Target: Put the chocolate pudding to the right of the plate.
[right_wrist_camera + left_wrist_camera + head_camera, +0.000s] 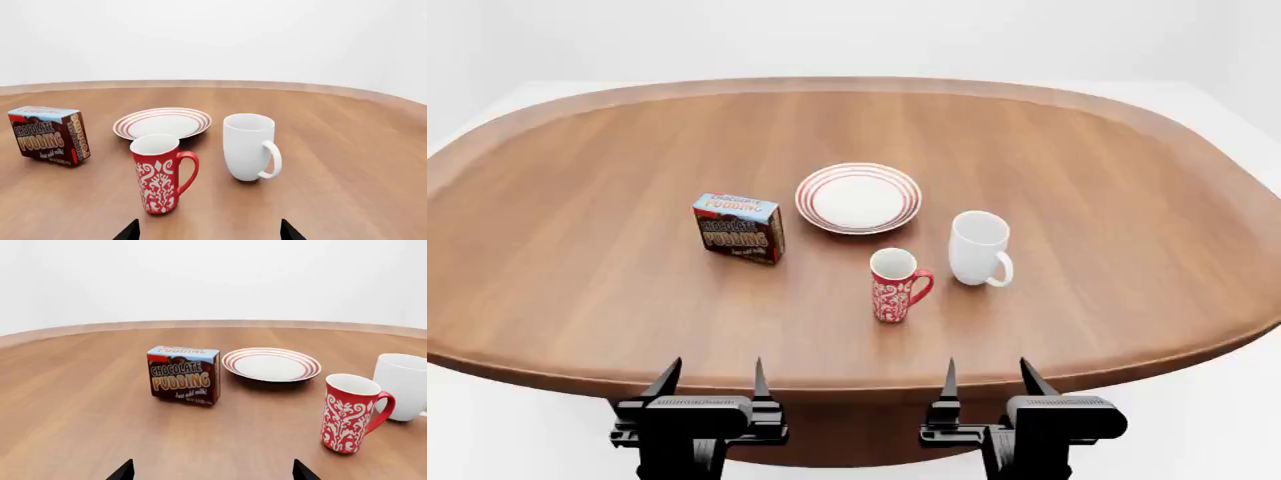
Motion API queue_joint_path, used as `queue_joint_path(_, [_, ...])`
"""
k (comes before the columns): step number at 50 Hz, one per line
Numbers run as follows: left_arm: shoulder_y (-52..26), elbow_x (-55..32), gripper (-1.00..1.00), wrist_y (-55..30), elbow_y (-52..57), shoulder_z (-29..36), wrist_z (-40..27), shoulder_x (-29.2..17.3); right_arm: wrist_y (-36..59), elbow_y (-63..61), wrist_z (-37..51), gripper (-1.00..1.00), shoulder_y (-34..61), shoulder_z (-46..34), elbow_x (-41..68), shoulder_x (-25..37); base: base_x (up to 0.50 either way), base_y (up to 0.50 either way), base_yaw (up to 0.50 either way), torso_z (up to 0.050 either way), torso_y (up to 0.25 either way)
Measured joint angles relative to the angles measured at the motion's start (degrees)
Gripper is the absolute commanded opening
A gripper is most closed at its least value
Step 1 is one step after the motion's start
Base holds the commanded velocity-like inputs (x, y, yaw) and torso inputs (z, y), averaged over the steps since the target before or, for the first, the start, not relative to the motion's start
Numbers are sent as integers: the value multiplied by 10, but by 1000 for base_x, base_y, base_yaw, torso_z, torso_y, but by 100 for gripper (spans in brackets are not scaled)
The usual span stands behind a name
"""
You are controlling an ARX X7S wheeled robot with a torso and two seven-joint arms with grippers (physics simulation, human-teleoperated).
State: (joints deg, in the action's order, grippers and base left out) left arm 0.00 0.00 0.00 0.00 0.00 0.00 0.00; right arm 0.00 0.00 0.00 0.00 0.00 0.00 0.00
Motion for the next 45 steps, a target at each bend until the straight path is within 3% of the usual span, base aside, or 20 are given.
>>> queue_joint_path(7, [0,-8,100,1,-1,8,-8,-7,0,2,8,100,-1,-11,4,7,0,45,0,0,0])
queue_joint_path(35, [-4,-38,100,-2,-2,43,-44,-38,-2,-2,50,100,-5,-54,16,38,0,500,0,0,0])
queue_joint_path(40, [-24,-47,100,-76,51,43,-49,-53,57,-43,50,100,14,-59,24,45,0,60,0,0,0])
queue_joint_path(45, [-108,-77,100,-249,149,30,-53,-74,208,-143,49,100,90,-54,46,61,0,0,0,0,0])
